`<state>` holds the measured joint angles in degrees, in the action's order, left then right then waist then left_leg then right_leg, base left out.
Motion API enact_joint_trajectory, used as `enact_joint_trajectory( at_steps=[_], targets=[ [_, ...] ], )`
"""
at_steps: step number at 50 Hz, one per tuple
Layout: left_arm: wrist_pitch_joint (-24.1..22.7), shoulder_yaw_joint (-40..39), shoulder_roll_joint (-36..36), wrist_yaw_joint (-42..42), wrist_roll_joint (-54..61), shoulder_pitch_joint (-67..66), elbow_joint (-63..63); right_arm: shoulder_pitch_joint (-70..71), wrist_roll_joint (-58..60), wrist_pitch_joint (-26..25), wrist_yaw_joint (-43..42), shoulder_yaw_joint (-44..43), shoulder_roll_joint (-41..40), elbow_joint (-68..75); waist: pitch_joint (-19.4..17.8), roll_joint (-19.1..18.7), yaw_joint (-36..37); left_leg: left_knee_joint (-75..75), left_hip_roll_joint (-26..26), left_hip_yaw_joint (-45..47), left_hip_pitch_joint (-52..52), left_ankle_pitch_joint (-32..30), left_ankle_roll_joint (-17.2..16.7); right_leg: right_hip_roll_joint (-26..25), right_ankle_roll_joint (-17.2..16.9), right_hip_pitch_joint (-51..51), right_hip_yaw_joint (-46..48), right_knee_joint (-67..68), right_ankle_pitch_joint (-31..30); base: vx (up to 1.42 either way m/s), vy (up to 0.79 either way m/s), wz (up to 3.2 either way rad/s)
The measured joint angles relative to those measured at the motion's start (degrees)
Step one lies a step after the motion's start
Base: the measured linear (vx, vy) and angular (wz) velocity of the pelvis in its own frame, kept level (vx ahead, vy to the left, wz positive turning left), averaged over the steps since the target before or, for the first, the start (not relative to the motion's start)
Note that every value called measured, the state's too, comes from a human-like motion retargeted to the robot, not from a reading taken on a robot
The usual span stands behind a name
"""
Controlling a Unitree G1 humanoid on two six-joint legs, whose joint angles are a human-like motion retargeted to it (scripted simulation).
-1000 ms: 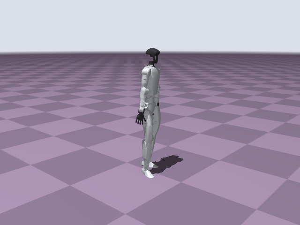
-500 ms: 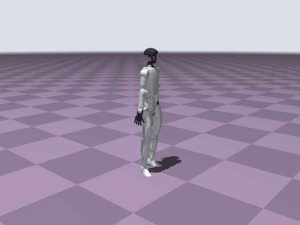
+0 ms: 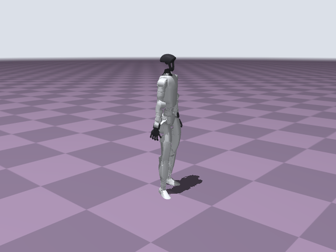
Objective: In place motions
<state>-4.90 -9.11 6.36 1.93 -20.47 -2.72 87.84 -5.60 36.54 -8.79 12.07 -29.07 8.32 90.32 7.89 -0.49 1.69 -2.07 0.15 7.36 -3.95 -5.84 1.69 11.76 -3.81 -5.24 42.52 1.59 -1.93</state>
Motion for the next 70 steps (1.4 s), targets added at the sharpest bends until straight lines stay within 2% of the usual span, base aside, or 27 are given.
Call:
enact_joint_trajectory(
  at_steps=[7,10,13,18,20,24,32,40,50,57,70],
  targets=[
    [3.49,-2.5,2.65,-4.2,-0.56,1.09,-0.26,2.21,1.62,1.2,4.77,2.62,-0.17,-1.64,-0.86,-0.19,-1.67,2.14,0.26,1.13,-0.91,-0.39,-0.93,1.7,-0.65,-4.57,-3.27,4.29,-2.19,-0.08,0.14,-0.3],
    [5.61,-3.8,4.45,-6.44,-1.61,0.91,-0.76,3.59,3.43,1.49,3.61,5.29,0.12,-2.64,-0.84,0.22,-1.47,2.44,0.35,3.24,-1.9,-0.54,-0.85,1.63,-0.62,-8.13,-9.37,8.29,-0.34,-0.1,0.05,-0.72],
    [6.1,-4.35,5.94,-6.07,-1.35,0.83,-1.2,4.31,4.0,1.93,2.39,6.28,0.26,-3.24,-1.62,0.28,-2.65,2.27,0.28,3.39,-2.22,-0.77,-0.86,1.42,0.41,-7.62,-10.93,9.24,0.16,-0.11,-0.01,-0.04],
    [6.39,-5.66,7.26,-6.3,-1.62,0.77,-1.53,2.37,3.4,1.96,2.21,4.59,0.52,-2.66,-1.15,1.78,-3.31,1.27,1.82,0.32,-1.98,-0.72,-0.51,2.37,-0.51,-2.85,-6.48,3.49,0.97,0.06,-0.03,0.55],
    [6.38,-4.98,7.17,-6.12,-1.03,0.48,-1.6,1.06,3.09,1.42,2.0,2.39,0.66,-1.39,-0.01,2.35,-1.75,0.65,2.16,-0.73,-2.34,-0.78,-0.36,2.43,-1.38,-1.53,-4.92,1.38,-0.14,0.17,0.03,0.51],
    [6.09,-4.31,5.66,-5.52,0.47,1.02,-1.29,0.19,1.16,1.07,1.39,-0.73,0.61,-0.18,-0.24,2.98,2.68,0.21,2.21,-1.06,-2.25,-1.01,-0.34,2.42,-1.63,-0.96,-5.26,0.8,-0.1,0.03,0.11,-0.02],
    [5.83,-5.73,2.31,-6.15,-1.41,-1.24,-1.23,1.09,0.09,0.2,1.0,2.34,0.94,2.64,1.21,0.57,-0.52,0.83,1.76,-2.35,-1.85,-2.19,-0.45,1.44,-1.66,1.36,-1.96,0.65,1.22,0.07,0.21,0.31],
    [2.35,-4.4,-0.02,-2.88,-1.0,-1.23,-1.35,0.91,1.93,-1.55,3.08,2.23,0.02,2.66,1.81,1.47,4.96,0.9,3.08,-4.8,-2.39,-3.98,-0.38,1.5,-1.99,3.84,1.54,-0.24,1.99,0.02,0.16,0.36],
    [2.75,-4.32,0.85,-3.61,-1.06,0.21,-1.73,0.45,1.97,-0.42,3.4,1.89,-0.17,0.36,1.37,1.99,8.39,0.49,5.17,-9.56,-4.35,-6.44,-0.47,1.17,-2.89,8.76,11.05,-1.64,2.93,-0.05,0.15,0.81],
    [3.47,-6.47,2.97,-2.17,1.5,-0.51,-0.18,1.35,2.81,0.45,4.06,3.14,-0.57,-1.28,0.76,2.64,11.33,0.37,5.65,-10.93,-4.27,-6.92,-0.35,1.07,-3.06,9.78,12.35,-1.78,3.04,-0.01,0.04,0.14],
    [3.67,-7.01,3.51,-2.22,0.97,-2.11,1.15,1.12,4.09,1.69,4.79,5.54,-1.16,-3.03,0.84,2.64,8.84,1.01,4.29,-9.41,-3.12,-6.91,-0.49,0.56,-2.71,8.91,10.58,-1.57,2.37,0.02,-0.04,-0.14]
  ],
)
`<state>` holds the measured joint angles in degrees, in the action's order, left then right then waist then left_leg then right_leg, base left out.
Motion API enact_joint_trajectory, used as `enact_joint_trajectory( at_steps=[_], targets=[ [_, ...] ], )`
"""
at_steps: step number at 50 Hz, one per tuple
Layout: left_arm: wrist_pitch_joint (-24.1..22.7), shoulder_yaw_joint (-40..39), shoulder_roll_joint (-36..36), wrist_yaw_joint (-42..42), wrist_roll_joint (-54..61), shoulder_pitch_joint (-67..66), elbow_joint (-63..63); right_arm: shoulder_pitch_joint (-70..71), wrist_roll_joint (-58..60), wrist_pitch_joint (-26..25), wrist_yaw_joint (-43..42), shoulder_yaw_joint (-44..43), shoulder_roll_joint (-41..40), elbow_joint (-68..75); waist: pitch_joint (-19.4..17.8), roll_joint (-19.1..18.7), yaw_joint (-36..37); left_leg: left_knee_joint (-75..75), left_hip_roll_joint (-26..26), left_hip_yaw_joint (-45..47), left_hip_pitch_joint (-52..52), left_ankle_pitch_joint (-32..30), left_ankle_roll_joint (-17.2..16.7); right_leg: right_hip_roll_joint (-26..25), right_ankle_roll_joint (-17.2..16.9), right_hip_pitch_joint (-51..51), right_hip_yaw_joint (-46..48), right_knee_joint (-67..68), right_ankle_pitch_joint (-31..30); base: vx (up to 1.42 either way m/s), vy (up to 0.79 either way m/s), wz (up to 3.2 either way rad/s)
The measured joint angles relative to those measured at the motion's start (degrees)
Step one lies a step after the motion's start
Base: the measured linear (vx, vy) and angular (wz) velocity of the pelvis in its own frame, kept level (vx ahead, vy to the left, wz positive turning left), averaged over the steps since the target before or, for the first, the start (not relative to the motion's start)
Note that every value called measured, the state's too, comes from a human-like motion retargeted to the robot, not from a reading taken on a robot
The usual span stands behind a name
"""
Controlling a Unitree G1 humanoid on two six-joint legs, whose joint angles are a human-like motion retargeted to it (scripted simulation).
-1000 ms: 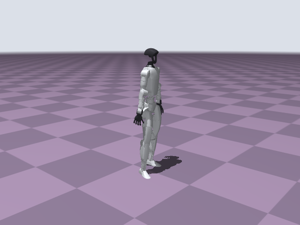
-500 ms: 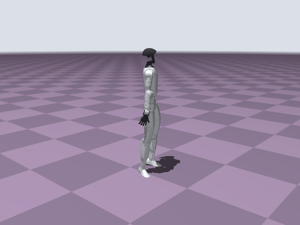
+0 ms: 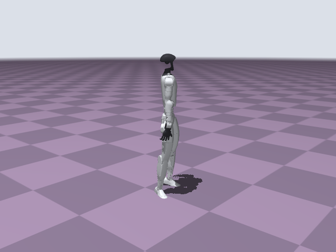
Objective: In place motions
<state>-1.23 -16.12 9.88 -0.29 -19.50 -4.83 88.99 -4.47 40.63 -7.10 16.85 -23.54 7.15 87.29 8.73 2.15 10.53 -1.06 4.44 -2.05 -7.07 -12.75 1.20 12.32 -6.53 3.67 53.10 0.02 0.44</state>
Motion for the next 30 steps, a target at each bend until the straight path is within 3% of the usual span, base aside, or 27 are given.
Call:
enact_joint_trajectory(
  at_steps=[20,30],
  targets=[
    [0.46,1.02,-4.4,-2.71,0.02,2.65,-1.31,1.23,-1.08,-1.21,0.0,0.7,0.54,2.4,1.83,-2.08,-12.51,1.29,-5.23,10.01,4.23,3.24,-0.7,-1.07,1.61,-8.82,-16.42,2.87,-2.29,-0.01,-0.31,-0.69],
    [1.24,1.1,-4.76,-3.91,0.16,3.38,-1.38,1.28,-2.91,-1.91,-2.25,0.53,0.9,4.95,0.47,-4.11,-18.2,1.46,-6.66,12.67,5.15,3.26,-1.25,-2.03,1.58,-9.99,-19.71,2.89,-3.1,-0.11,-0.08,-0.3]
  ],
)
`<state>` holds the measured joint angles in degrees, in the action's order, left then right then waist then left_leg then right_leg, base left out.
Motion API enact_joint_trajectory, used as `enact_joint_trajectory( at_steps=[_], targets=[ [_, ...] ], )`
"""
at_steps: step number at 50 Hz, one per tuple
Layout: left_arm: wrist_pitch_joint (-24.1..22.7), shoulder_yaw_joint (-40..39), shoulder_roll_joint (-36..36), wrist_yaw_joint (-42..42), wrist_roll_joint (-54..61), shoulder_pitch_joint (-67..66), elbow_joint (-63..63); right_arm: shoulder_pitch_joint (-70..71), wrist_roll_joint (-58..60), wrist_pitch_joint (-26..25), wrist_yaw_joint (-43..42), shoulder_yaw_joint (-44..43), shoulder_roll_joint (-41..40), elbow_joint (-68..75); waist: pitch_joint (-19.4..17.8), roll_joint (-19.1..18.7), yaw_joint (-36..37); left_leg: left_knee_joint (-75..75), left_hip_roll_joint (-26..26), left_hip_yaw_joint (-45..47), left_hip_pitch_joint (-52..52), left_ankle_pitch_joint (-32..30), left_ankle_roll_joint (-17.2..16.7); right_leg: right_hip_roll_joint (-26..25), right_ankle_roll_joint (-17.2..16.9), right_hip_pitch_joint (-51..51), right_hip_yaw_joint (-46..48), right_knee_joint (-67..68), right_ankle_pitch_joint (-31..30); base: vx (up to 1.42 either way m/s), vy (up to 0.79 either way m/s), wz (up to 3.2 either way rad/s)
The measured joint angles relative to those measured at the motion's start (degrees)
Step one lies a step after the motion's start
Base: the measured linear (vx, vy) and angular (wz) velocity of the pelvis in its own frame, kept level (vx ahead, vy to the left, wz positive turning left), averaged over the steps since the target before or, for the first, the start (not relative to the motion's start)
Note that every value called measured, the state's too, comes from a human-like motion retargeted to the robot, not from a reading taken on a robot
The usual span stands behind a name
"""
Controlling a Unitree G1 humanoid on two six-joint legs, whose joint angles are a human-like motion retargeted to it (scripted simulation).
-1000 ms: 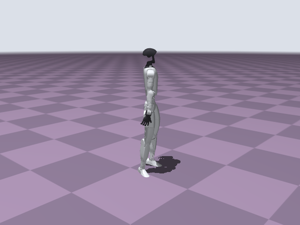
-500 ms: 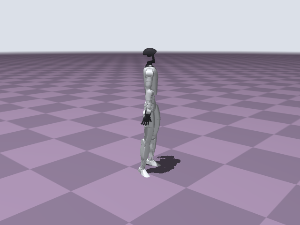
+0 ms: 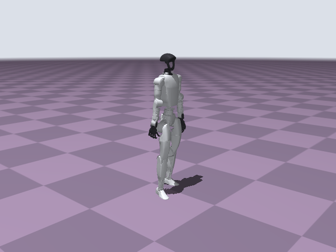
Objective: In place motions
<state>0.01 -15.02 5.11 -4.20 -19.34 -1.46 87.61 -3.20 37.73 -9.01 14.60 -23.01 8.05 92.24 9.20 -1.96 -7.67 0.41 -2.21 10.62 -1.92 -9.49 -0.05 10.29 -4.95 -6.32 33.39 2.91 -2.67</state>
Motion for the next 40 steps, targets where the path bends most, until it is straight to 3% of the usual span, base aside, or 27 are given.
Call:
enact_joint_trajectory(
  at_steps=[17,29,40],
  targets=[
    [0.63,-2.33,2.2,1.13,0.1,-2.64,0.63,-1.09,-2.16,1.34,-2.46,-0.54,0.24,-0.61,-0.05,0.0,2.57,-0.65,1.56,-2.76,-1.89,-1.37,0.31,1.03,-0.38,1.32,2.89,-0.48,0.35,0.03,0.07,0.17],
    [0.46,-2.64,1.14,0.35,-0.62,-1.41,-0.05,-2.94,-2.73,1.46,-2.41,-1.86,1.4,0.21,0.2,1.04,11.23,-2.73,6.13,-12.13,-7.58,-5.07,0.57,2.17,-2.03,8.33,16.13,-2.87,2.59,0.04,0.27,0.93],
    [0.86,-3.83,2.9,0.79,-1.14,-0.76,-0.67,-5.28,-1.53,0.95,-2.73,-3.9,2.16,1.69,0.92,2.39,22.3,-2.81,11.2,-21.07,-12.95,-10.68,-4.77,-0.07,-4.49,14.57,29.55,-3.8,6.28,-0.14,0.31,1.69]
  ],
)
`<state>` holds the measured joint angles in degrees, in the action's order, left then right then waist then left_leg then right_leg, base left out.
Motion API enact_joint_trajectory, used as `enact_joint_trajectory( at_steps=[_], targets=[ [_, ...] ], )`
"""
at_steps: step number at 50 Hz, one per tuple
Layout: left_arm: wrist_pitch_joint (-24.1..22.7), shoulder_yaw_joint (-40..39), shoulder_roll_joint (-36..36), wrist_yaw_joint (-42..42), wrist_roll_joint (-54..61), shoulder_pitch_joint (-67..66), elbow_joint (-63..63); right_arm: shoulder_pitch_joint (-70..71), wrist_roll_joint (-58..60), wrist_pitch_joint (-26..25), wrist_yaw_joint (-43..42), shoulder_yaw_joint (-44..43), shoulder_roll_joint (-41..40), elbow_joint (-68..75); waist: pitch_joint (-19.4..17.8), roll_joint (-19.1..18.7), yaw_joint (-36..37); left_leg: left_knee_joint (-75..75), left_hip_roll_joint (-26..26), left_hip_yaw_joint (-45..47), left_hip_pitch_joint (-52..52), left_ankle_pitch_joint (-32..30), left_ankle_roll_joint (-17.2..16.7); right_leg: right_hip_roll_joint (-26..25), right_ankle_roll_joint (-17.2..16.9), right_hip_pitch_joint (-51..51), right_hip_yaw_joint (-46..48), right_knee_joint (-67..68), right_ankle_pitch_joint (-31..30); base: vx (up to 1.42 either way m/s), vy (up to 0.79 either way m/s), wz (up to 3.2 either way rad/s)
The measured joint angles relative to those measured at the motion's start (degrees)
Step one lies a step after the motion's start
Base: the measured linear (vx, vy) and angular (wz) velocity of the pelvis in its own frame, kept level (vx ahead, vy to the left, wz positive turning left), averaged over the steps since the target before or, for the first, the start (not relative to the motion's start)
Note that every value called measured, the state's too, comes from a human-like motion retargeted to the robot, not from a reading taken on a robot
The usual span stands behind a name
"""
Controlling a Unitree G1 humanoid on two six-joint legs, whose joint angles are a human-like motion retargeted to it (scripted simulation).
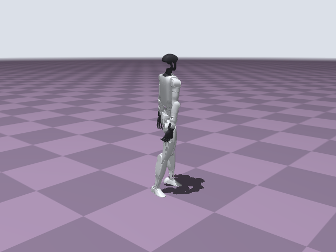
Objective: In place motions
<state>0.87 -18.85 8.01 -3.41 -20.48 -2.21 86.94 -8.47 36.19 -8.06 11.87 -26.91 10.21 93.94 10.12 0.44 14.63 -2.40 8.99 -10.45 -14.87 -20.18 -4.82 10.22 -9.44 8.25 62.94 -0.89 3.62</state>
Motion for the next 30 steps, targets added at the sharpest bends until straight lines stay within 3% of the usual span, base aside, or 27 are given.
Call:
enact_joint_trajectory(
  at_steps=[13,20,30],
  targets=[
    [0.88,-3.02,1.72,0.39,0.22,-1.4,-2.01,0.16,-1.16,0.54,-0.62,-2.33,-0.87,-1.74,-4.39,1.51,14.85,1.54,4.91,-5.57,-0.72,-3.75,-9.92,-5.66,-3.11,6.52,14.34,1.61,3.82,-0.25,0.12,1.63],
    [1.07,-4.82,1.48,0.94,0.17,-4.07,-1.07,1.31,-0.79,0.85,-0.56,-2.81,-1.39,-3.18,-7.44,1.12,21.78,1.58,7.93,-6.72,1.3,-3.61,-10.18,-6.76,-4.59,10.34,18.98,2.5,3.9,-0.11,0.07,0.95],
    [1.54,-4.79,0.79,1.63,-1.29,-6.51,2.82,3.24,2.85,1.52,0.38,0.37,-2.48,-5.51,-8.81,0.83,24.53,1.61,9.36,-7.16,3.04,-2.04,-10.18,-7.06,-5.02,12.46,20.49,2.77,3.36,0.0,0.03,0.26]
  ],
)
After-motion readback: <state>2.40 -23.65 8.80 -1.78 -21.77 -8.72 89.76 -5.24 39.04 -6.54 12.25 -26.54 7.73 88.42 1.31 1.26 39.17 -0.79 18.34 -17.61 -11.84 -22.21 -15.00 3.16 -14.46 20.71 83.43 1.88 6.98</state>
